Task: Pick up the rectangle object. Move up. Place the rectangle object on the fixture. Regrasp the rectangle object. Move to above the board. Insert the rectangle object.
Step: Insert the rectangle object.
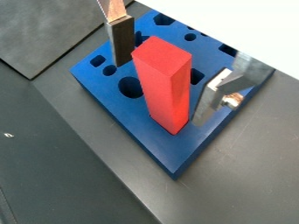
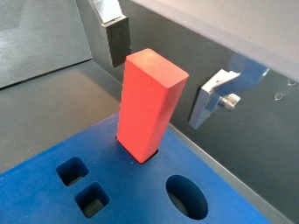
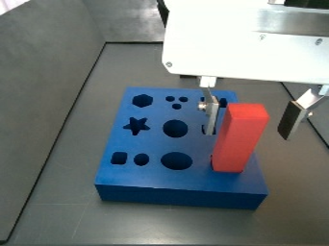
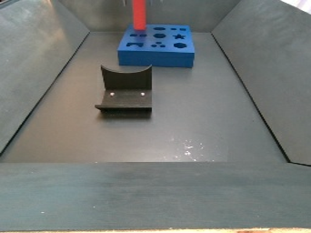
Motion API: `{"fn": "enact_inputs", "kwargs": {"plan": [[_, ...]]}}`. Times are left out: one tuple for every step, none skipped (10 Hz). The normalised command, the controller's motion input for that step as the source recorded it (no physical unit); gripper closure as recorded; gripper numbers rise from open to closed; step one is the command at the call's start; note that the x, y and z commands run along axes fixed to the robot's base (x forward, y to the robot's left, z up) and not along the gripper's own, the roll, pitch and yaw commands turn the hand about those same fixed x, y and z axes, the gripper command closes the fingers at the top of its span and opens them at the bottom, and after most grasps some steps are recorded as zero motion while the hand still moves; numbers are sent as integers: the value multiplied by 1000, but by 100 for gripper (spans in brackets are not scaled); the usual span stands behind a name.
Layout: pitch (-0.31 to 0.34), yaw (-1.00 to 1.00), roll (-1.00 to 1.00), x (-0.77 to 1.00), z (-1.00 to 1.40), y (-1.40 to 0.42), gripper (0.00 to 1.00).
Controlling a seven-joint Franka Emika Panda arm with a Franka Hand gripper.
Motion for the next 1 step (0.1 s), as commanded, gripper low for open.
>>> {"fn": "enact_inputs", "kwargs": {"plan": [[0, 0, 0, 0, 0, 0, 0]]}}
